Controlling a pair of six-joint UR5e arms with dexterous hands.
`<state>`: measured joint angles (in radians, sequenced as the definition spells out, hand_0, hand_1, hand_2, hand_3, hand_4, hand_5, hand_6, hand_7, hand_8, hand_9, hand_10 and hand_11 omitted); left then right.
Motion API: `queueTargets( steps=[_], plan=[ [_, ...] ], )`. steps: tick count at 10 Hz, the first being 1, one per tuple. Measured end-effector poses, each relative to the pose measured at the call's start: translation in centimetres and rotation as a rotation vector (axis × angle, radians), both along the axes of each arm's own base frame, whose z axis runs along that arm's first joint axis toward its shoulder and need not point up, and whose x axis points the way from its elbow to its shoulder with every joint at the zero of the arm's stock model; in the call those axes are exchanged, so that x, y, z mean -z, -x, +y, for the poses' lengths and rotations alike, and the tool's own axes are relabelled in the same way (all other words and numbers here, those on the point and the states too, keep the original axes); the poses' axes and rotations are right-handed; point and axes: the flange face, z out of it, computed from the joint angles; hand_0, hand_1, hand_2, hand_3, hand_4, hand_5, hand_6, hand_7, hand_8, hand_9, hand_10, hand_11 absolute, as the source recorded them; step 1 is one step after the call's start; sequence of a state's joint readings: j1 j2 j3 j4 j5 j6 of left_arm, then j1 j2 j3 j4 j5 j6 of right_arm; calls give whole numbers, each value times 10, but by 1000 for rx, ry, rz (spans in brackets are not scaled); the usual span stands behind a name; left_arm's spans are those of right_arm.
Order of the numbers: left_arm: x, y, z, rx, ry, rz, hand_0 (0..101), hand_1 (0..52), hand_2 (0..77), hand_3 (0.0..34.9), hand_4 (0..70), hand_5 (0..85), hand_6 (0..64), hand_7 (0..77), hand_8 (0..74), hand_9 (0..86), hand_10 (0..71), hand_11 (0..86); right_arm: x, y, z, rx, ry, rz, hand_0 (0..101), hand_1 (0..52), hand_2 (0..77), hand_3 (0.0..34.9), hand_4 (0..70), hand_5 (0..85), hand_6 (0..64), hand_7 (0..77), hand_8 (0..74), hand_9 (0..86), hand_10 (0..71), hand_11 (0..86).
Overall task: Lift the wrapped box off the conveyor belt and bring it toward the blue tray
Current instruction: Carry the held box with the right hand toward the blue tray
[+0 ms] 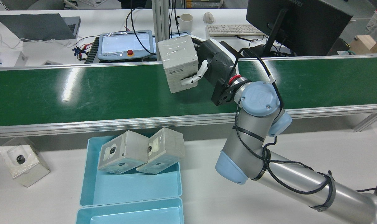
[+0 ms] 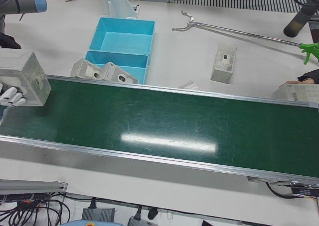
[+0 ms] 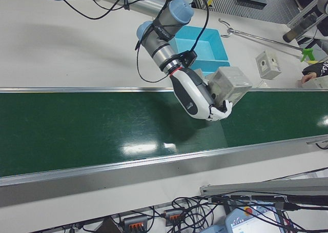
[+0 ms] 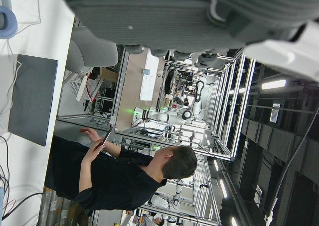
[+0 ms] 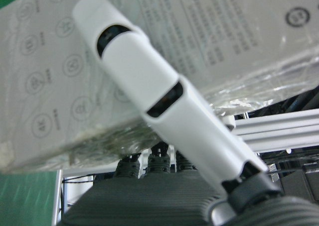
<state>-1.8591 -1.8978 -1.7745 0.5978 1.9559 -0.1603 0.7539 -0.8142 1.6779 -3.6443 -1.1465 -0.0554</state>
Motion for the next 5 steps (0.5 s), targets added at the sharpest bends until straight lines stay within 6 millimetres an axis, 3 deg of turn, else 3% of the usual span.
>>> queueTargets(
  steps=[1, 5],
  plan=[
    [0, 0, 0, 0, 0, 0, 0, 0, 11, 0, 0, 11, 5, 5, 5, 0, 5, 5, 23, -1, 2, 26, -18, -4, 629, 207, 322, 0, 305, 747, 415, 393, 447, 425, 322, 355],
    [0, 0, 0, 0, 0, 0, 0, 0, 5, 0, 0, 11, 5, 0, 5, 0, 5, 5, 68, -2, 8, 77, -59, -37, 624, 207, 322, 1, 300, 698, 458, 398, 507, 431, 376, 398]
  ],
)
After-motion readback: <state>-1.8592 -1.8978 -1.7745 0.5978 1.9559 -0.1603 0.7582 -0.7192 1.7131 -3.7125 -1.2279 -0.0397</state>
